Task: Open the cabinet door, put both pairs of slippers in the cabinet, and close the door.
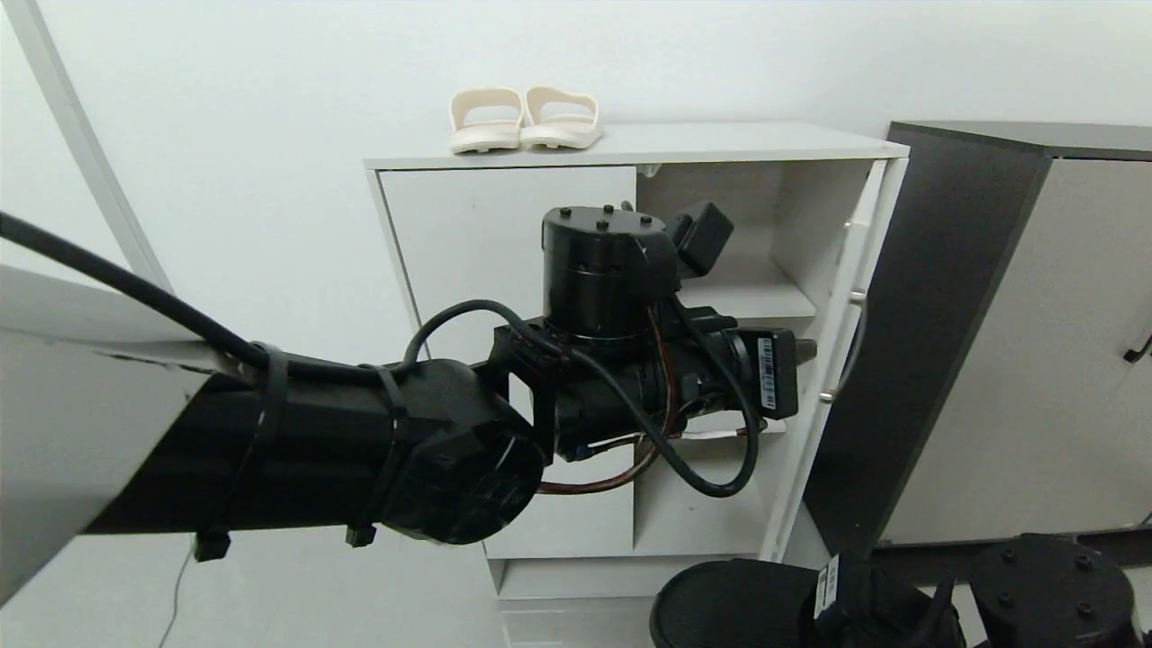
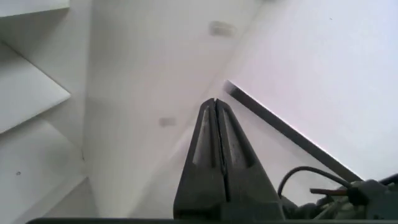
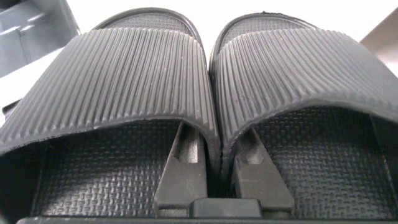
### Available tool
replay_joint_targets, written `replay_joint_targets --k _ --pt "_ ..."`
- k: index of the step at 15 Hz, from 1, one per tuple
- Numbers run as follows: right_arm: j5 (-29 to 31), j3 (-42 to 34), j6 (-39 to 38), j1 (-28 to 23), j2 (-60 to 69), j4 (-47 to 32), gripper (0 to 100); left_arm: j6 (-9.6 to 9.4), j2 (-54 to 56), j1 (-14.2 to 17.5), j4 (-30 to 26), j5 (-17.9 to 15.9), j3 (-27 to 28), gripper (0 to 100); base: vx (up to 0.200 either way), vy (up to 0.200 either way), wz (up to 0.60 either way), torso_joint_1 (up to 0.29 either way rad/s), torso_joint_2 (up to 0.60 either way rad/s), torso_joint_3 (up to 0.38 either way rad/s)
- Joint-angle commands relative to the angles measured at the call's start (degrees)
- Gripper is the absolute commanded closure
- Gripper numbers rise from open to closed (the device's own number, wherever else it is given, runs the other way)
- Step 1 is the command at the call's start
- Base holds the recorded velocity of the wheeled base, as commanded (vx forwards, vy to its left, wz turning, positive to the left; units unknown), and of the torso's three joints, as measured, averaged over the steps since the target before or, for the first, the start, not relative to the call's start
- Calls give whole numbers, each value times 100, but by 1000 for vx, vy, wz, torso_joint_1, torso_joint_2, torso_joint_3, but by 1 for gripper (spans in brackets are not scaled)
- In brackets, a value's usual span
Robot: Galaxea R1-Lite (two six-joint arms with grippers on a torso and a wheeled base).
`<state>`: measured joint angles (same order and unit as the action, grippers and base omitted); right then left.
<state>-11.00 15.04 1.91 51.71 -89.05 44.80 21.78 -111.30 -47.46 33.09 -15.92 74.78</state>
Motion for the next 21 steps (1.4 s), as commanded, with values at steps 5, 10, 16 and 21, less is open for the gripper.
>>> replay_joint_targets --k 5,10,16,21 --pt "1 16 -7 6 -24 20 100 19 3 395 647 432 -174 100 0 0 0 0 0 0" --pt "1126 605 -200 -285 -534 29 100 -8 1093 1063 1112 907 -1255 100 0 0 0 0 0 0" --pt "3930 2460 -1360 -715 -2020 29 100 -271 3387 2056 998 924 -3039 100 0 0 0 0 0 0" --pt "4791 3189 -1413 -979 -2512 64 100 -711 5821 2373 -1858 2005 -3567 100 0 0 0 0 0 0"
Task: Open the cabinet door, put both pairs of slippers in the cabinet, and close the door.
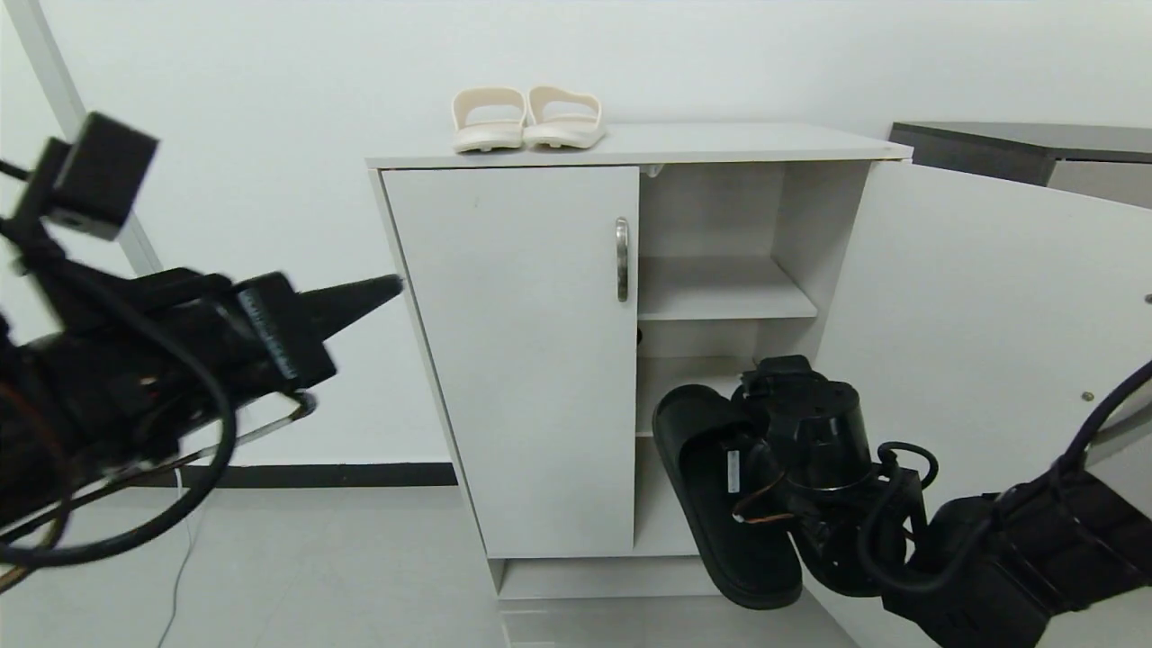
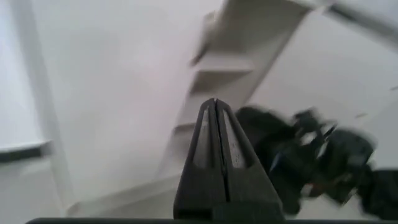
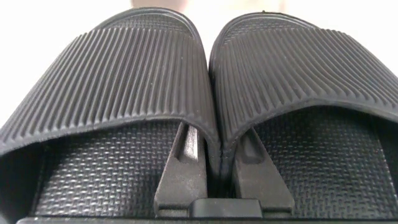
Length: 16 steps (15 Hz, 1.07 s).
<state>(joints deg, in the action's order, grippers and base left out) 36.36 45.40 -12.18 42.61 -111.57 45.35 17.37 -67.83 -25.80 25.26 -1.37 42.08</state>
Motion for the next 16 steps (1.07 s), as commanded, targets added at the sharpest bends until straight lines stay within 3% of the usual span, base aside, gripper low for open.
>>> replay_joint_targets --k 1,2,3,4,6,8,12,16 --pt "90 180 5 -95 -278 18 100 -665 2046 356 -1709 1305 -482 100 0 0 0 0 0 0" --pt "90 180 5 -95 -269 18 100 -964 2582 444 -1963 1912 -754 100 0 0 0 0 0 0" --pt "90 189 23 -86 -287 18 100 -1254 3100 848 -2016 2211 -1141 100 0 0 0 0 0 0" --pt "90 189 40 -77 -287 18 100 -1561 3672 1490 -2016 2220 -1563 100 0 0 0 0 0 0" --pt "90 250 40 -77 -287 18 100 -1605 4717 2263 -2025 2220 -2310 100 0 0 0 0 0 0" --pt "99 224 31 -59 -287 18 100 -1614 5456 2667 -2051 2202 -3101 100 0 0 0 0 0 0" --pt "169 74 23 -42 -251 132 100 -1702 6449 2694 -2526 2114 -3725 100 0 0 0 0 0 0" --pt "169 83 23 -24 -427 150 100 -1825 6783 2597 -2403 1508 -4138 100 0 0 0 0 0 0"
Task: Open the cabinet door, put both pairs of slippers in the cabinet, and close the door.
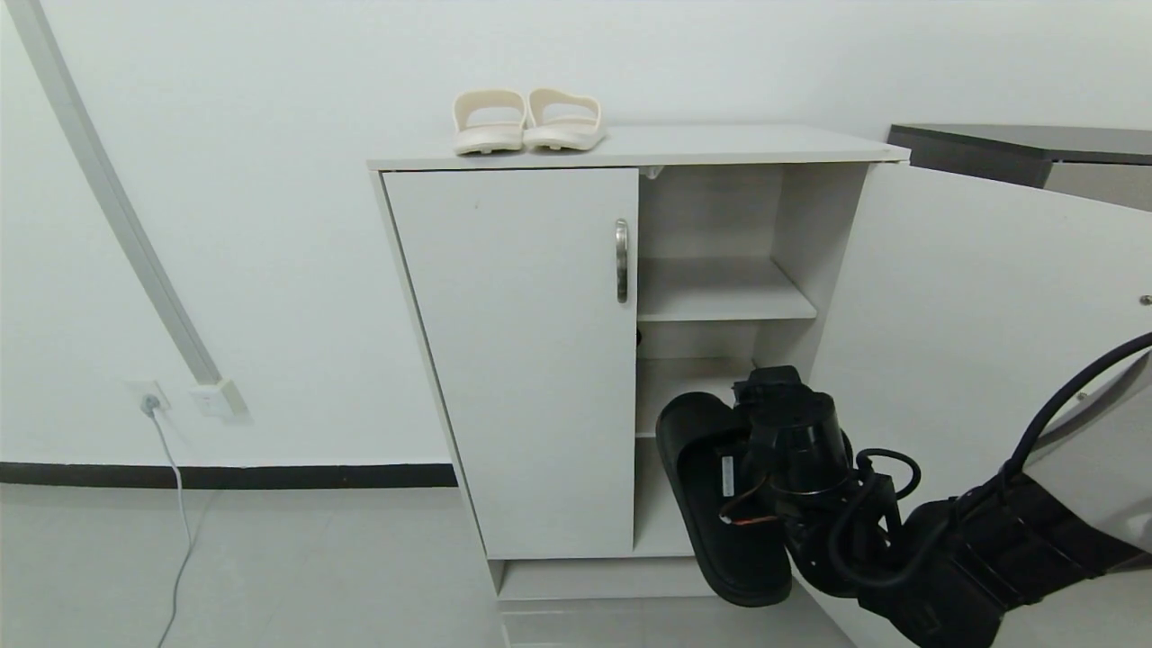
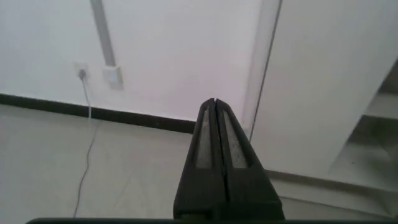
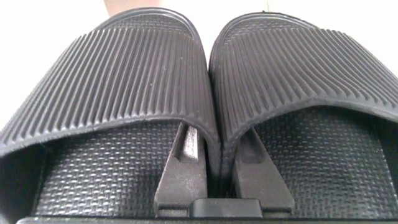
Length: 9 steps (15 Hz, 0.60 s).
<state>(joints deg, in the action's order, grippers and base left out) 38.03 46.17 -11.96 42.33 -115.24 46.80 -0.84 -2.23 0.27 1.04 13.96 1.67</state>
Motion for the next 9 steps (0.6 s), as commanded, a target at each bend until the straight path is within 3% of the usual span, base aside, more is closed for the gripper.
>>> replay_joint_targets --k 1,3,6,8,9 --pt "2 -2 -8 4 -113 5 100 -171 223 -9 107 -614 -141 100 0 0 0 0 0 0" --pt "-7 -2 -17 65 -113 92 100 -241 223 -9 142 -1255 -149 100 0 0 0 0 0 0" --pt "-7 -20 18 144 -210 330 100 23 223 -18 -218 -1422 -132 100 0 0 0 0 0 0" --pt "2 15 27 171 -298 374 100 -303 223 -18 -112 -1431 -158 100 0 0 0 0 0 0" --pt "-7 24 27 171 -306 374 100 -311 223 -18 -112 -1440 -158 100 0 0 0 0 0 0"
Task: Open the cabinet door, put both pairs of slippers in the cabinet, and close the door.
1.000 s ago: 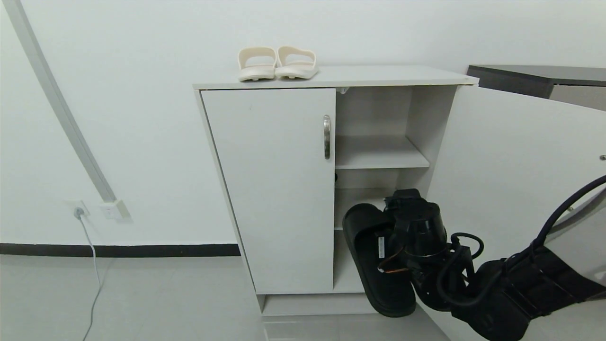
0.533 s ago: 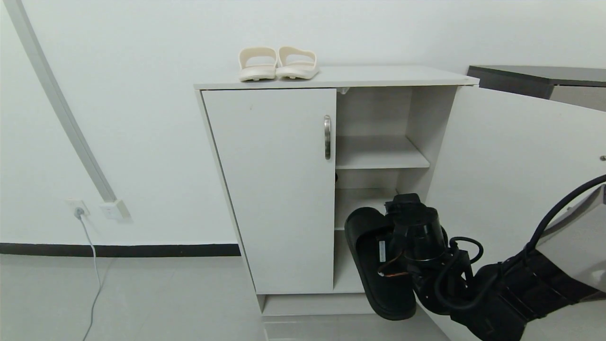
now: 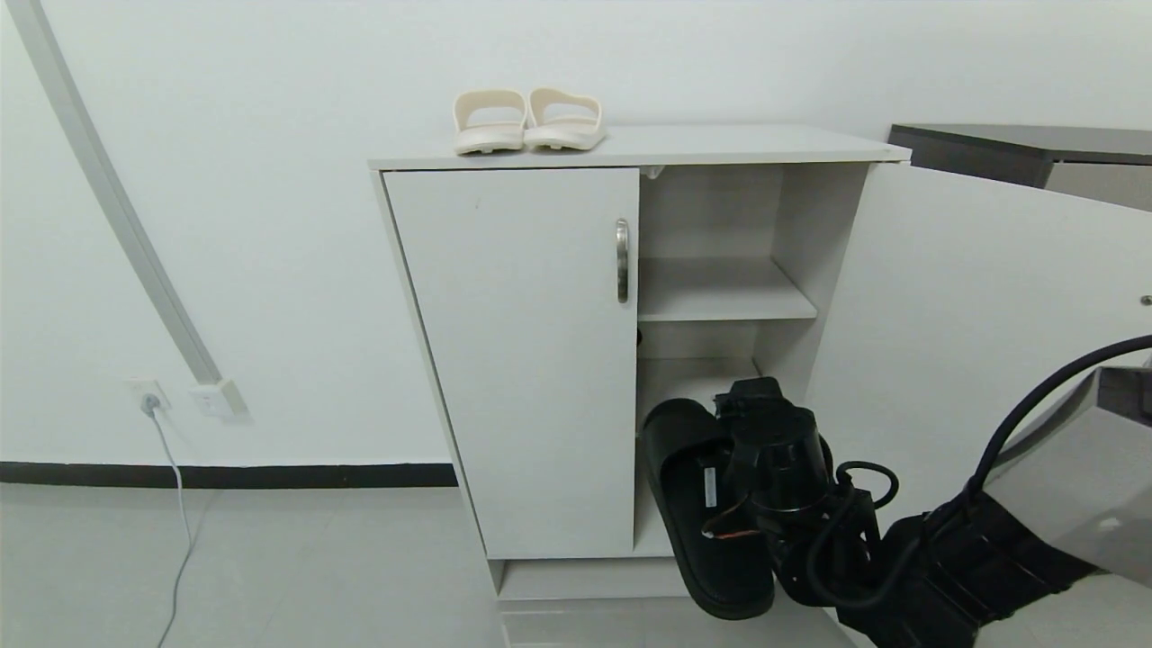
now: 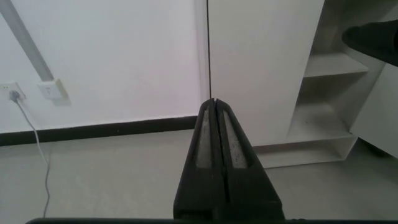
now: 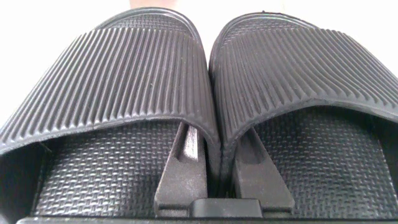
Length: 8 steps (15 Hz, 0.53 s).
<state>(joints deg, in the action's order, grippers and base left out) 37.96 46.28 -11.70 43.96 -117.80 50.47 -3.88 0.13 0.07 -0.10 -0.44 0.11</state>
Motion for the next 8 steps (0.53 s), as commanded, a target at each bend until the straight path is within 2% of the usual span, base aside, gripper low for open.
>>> replay_joint_targets --k 1,4,6,8 --pt "-8 4 1 7 -94 33 100 1 -13 1 1 -9 -11 100 0 0 0 0 0 0" --pt "18 101 151 113 -666 930 100 27 -13 1 1 0 -11 100 0 0 0 0 0 0" --pt "203 382 160 -1 -894 789 100 54 -13 1 1 0 -11 100 0 0 0 0 0 0" --pt "396 567 133 -10 -1043 692 100 168 -13 1 1 0 -11 100 0 0 0 0 0 0"
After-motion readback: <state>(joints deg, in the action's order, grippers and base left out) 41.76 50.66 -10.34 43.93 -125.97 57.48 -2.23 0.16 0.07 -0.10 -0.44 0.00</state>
